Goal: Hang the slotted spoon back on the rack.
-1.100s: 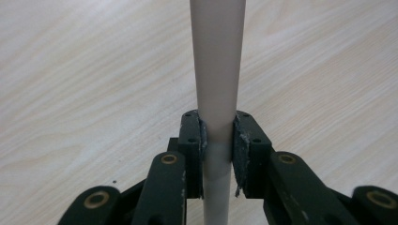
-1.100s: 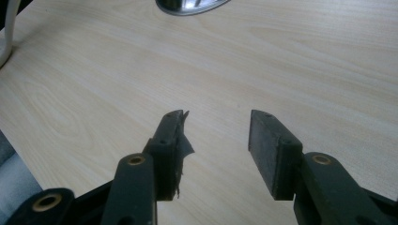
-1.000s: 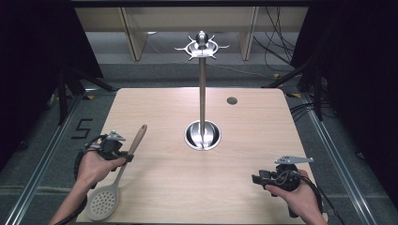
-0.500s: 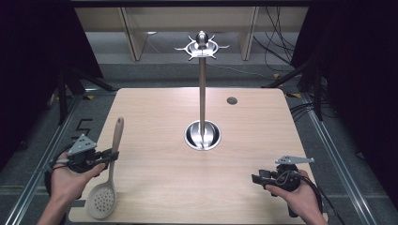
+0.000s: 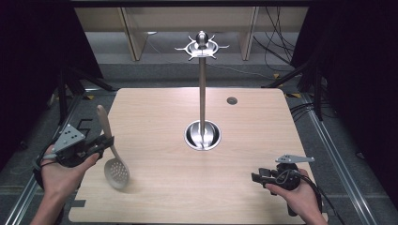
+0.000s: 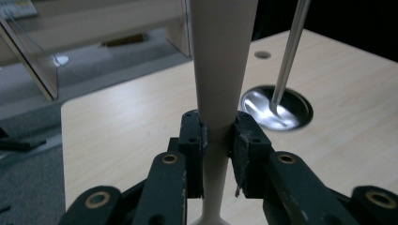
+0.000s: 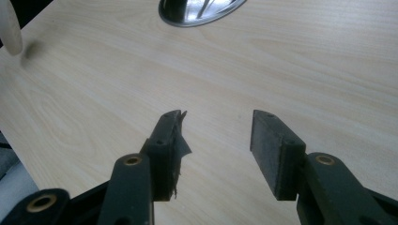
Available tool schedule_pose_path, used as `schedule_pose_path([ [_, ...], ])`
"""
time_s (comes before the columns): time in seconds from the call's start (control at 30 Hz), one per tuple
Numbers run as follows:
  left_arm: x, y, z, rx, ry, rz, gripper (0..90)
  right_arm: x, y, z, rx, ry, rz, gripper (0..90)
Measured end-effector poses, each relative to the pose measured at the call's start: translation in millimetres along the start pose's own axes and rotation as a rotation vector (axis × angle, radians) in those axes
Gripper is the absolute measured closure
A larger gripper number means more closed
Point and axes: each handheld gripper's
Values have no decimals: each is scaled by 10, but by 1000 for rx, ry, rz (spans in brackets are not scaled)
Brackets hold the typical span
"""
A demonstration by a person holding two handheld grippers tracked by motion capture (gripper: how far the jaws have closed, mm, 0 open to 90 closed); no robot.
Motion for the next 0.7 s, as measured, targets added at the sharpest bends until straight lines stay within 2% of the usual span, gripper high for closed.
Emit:
schedule_pose_path([
  [0.03,15,14,22,10,4,-5,747,-9,2,5,-5,-6,-9,542],
  [0.07,32,22,49,6,8,-8,746,-10,15,1,-2,-5,7,541],
  [0.1,49,41,59,23,9,-13,747,-11,14,-1,-4,-6,7,541],
  [0.17,78,81,81,20,9,-23,746,5,17,-5,-4,-2,14,541],
  [0.2,92,108,84,24,11,-29,747,-11,15,-6,-2,18,8,541],
  [0.23,107,133,89,20,12,-34,746,14,16,-3,6,-13,2,541],
  [0.27,121,158,90,25,13,-37,746,-14,0,4,-13,37,6,541],
  [0.3,136,182,91,25,13,-40,746,-1,8,3,12,28,12,541],
  [0.33,150,201,95,21,17,-45,746,5,-5,11,9,17,1,541],
  [0.37,164,221,101,17,20,-49,746,5,-1,10,23,32,12,541],
  [0.4,182,242,105,20,21,-54,746,10,-20,22,21,15,-6,541],
  [0.5,238,282,144,22,28,-72,746,15,-22,34,70,10,0,541],
  [0.53,255,292,160,26,30,-75,746,30,-31,52,69,-16,-4,538],
  [0.57,271,304,179,30,33,-77,746,32,-41,58,95,-39,-22,535],
  [0.6,288,319,199,33,35,-81,746,24,-39,55,106,-21,-12,531],
  [0.63,306,332,220,35,38,-85,746,2,-58,51,104,-2,-25,527],
  [0.67,326,347,239,41,43,-87,746,29,-73,51,109,-40,-30,524],
  [0.7,347,360,261,46,56,-88,746,-11,-82,39,102,17,-34,522],
])
Point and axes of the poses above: each handheld gripper's, and its own axes: y roughly forward along the jaws, z roughly out of its top, x roughly to its right, and after that the axes turned 15 degrees about x, right-handed
